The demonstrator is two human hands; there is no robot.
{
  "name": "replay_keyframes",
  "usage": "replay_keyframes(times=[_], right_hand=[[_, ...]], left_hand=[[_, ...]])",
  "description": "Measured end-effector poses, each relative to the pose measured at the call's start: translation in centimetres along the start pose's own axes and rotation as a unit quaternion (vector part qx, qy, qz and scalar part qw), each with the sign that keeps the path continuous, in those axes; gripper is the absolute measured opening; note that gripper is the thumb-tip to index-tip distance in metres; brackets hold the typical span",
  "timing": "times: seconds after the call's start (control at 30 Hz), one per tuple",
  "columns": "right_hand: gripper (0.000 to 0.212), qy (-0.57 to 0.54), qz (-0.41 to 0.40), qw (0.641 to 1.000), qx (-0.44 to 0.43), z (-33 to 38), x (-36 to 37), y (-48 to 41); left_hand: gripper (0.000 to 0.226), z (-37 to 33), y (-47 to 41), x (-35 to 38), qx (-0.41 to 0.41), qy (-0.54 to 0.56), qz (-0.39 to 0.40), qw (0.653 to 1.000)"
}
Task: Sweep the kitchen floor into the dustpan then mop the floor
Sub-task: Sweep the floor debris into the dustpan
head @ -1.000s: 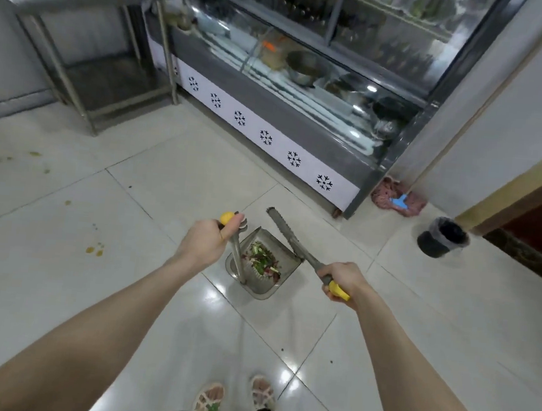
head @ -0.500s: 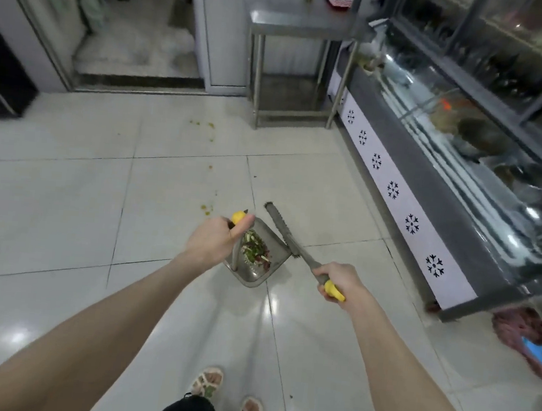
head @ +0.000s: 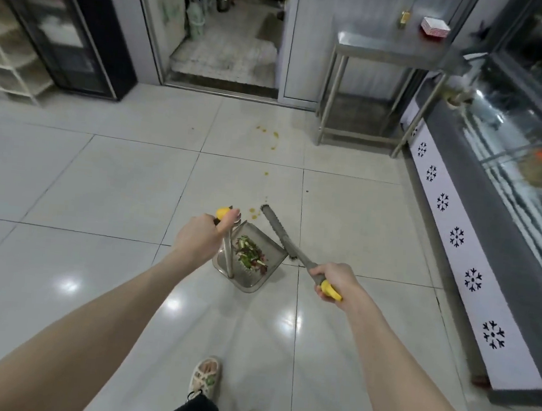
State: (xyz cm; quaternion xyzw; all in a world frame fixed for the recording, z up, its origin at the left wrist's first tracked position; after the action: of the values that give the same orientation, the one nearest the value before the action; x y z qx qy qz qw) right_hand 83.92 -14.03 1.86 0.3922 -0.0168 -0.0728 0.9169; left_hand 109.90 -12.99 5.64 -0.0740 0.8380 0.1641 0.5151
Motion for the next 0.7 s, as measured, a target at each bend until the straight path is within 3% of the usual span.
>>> replay_keyframes(times=[0.27, 0.7], right_hand=[[0.013, 0.042, 0.031, 0.999, 0.008, 3.8, 7.9, -4.8], [0.009, 0.071, 0.033, 0.997, 0.024, 17.7, 29.6, -18.1]], left_hand=[[0.061, 4.6, -6.7, -2.4, -0.050, 0.072, -0.017, 0.996], [0.067, 13.7, -32.4, -10.6, -0.071, 0.060, -0.012, 0.996]])
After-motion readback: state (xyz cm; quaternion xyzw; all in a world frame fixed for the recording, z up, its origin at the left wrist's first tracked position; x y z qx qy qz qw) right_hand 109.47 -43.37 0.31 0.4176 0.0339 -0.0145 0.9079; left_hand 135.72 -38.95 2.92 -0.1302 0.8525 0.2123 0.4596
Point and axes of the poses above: each hand's wrist, its own y-axis away from the middle knuckle, its own x-axis out of the palm, z = x × y, the point moved 1 cm from there along -y, towards the middle knuckle, and after that the axes turned 14 degrees about -y, right-handed, at the moved point
